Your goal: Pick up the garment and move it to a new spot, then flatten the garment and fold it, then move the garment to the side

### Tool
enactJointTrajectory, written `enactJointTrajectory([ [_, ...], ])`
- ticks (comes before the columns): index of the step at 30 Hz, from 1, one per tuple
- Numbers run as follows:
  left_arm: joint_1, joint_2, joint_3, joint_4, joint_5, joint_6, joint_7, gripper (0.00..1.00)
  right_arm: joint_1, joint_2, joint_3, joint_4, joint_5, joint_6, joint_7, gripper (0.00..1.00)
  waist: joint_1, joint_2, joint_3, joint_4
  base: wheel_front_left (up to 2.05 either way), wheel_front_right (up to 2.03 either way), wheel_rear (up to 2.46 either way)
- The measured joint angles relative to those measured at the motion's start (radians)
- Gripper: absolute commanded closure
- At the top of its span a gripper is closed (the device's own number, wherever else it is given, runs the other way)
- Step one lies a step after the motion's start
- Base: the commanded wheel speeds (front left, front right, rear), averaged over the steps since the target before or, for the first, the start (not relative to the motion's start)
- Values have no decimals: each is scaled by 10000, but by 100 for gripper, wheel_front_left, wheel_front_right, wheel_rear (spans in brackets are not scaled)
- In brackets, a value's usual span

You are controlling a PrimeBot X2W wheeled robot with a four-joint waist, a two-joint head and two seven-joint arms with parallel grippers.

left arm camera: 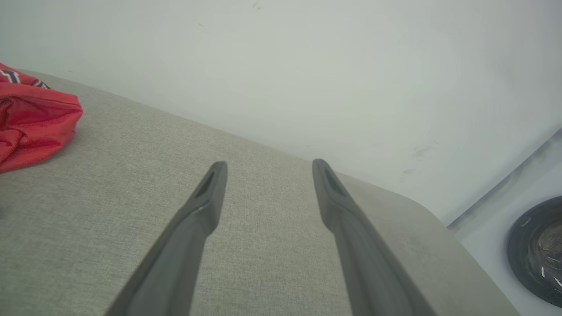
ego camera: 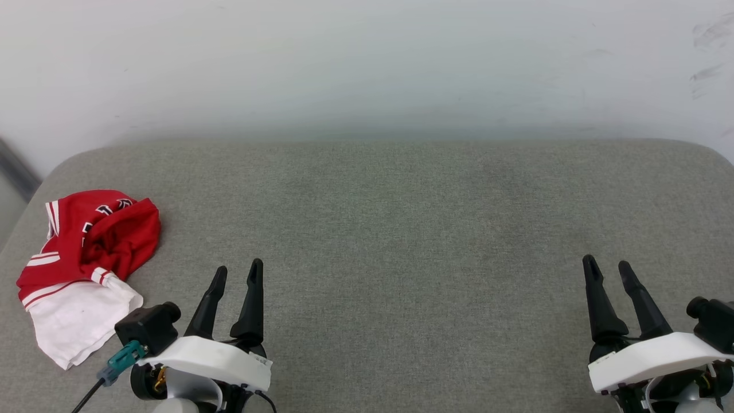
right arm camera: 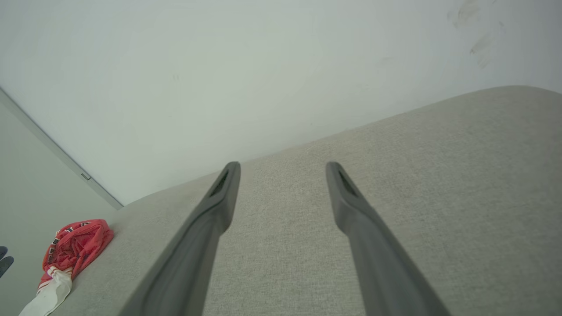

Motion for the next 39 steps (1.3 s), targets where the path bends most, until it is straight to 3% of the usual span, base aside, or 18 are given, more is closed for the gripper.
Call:
enactJointTrajectory([
  [20, 6, 6, -232, 268, 2111, 58, -499, 0, 162, 75, 71, -362, -2190, 0, 88, 0, 0, 0, -1, 1, 0, 0, 0],
  [39, 6, -46, -320, 280, 3536, 92, -888, 0, 263, 86, 31, -477, -3475, 2, -92, 0, 0, 0, 12, 12, 0, 0, 0],
])
